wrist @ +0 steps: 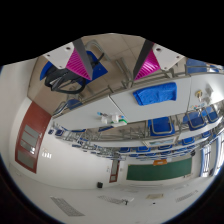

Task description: Fold towel

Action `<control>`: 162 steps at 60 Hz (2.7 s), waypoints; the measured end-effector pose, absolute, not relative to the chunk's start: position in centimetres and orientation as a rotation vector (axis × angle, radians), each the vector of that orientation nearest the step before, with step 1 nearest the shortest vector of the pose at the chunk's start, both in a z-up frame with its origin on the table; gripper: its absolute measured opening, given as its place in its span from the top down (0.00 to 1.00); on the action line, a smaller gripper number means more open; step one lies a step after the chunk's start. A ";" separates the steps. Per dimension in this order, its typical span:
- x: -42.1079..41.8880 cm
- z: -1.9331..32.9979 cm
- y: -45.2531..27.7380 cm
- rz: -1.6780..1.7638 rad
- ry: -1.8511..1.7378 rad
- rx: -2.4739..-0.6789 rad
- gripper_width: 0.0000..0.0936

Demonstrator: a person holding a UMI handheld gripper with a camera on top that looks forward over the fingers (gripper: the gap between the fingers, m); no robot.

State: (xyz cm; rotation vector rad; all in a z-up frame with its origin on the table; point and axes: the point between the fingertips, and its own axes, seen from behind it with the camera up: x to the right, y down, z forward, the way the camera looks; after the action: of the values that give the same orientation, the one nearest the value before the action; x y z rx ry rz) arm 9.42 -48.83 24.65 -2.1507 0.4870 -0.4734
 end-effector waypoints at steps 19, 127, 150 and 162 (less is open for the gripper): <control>1.6 17.5 -48.8 -0.416 0.436 -2.250 0.09; -1.9 5.2 -9.3 0.017 0.047 -2.330 0.22; -0.2 12.2 -14.2 -0.127 0.018 -2.231 0.09; -5.6 17.5 -20.8 -0.136 0.037 -2.168 0.09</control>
State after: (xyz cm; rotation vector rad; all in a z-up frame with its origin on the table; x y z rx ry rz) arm -5.57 -20.83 17.47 -2.1677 0.0370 -0.1363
